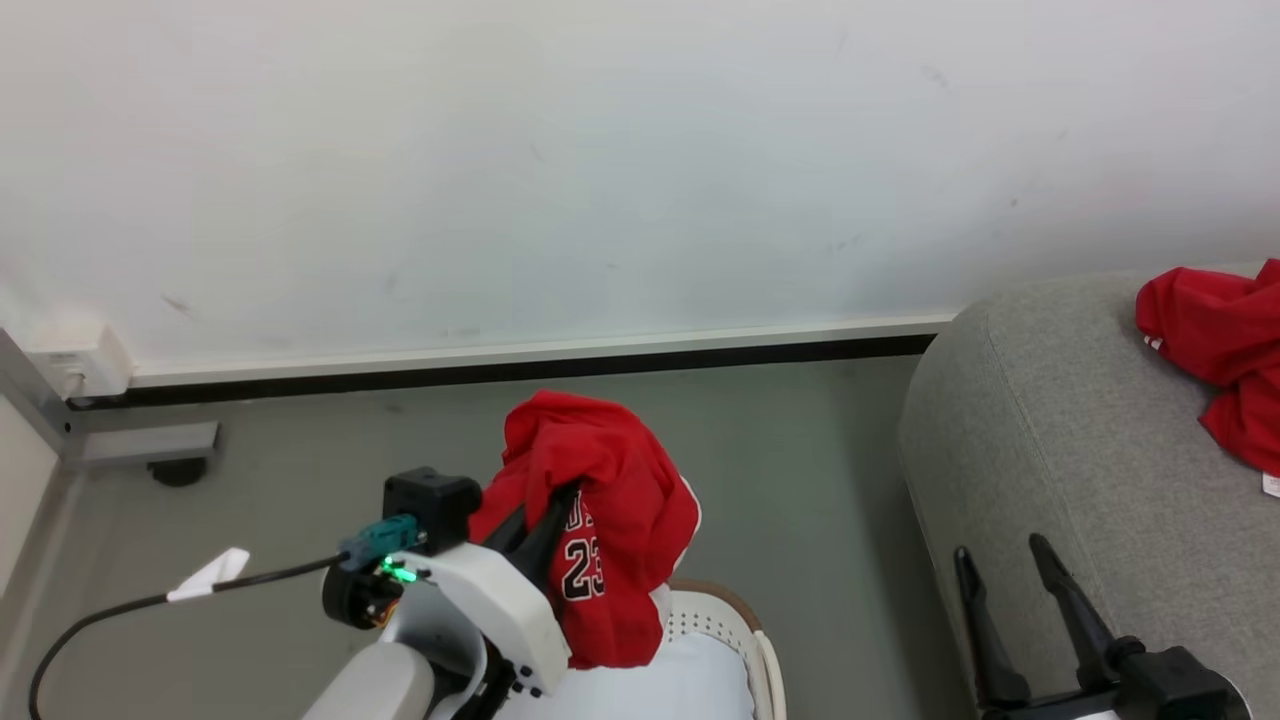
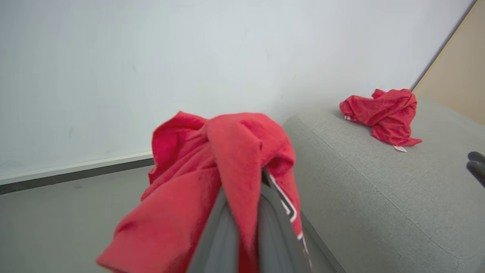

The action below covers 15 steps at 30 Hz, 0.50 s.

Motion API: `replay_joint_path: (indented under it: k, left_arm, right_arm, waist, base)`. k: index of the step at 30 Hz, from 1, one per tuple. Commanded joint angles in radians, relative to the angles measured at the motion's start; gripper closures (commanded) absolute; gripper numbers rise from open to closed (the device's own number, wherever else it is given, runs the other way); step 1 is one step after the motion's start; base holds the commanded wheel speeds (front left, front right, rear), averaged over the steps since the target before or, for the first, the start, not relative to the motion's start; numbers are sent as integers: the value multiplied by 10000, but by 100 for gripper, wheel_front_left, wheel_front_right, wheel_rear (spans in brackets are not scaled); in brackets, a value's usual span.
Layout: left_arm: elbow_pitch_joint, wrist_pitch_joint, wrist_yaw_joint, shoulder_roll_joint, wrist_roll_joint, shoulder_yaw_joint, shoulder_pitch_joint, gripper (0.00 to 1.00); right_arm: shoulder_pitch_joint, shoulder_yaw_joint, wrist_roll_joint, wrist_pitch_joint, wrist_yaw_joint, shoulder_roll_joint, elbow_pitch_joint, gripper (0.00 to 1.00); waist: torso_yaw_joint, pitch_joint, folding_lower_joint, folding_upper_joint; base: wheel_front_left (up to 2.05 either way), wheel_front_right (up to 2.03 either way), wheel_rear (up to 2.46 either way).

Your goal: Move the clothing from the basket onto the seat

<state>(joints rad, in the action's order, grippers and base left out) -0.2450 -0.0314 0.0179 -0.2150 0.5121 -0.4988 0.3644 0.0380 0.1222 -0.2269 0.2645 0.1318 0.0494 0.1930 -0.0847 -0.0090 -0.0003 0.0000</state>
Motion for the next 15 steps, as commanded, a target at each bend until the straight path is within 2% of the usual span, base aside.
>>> replay_joint_path:
  k: [1, 9, 15]
  left_arm:
    - [144, -31, -31, -74, 26, 21, -154, 100]
    - [1726, -524, -385, -384, 38, -35, -661, 100]
    - [2409, -716, -458, -374, 5, -216, -824, 100]
  right_arm:
    - [-121, 53, 120, -1, -22, 21, -39, 0]
    - [445, 1206, 953, -2, -22, 18, -352, 0]
    - [1436, 3162, 883, -3, -24, 521, -97, 0]
  waist:
    - [16, -46, 3, 0]
    - [-23, -112, 3, 0]
    - [-105, -58, 3, 0]
  base:
    - [0, 0, 0]
    - [0, 0, 0]
    - [0, 0, 0]
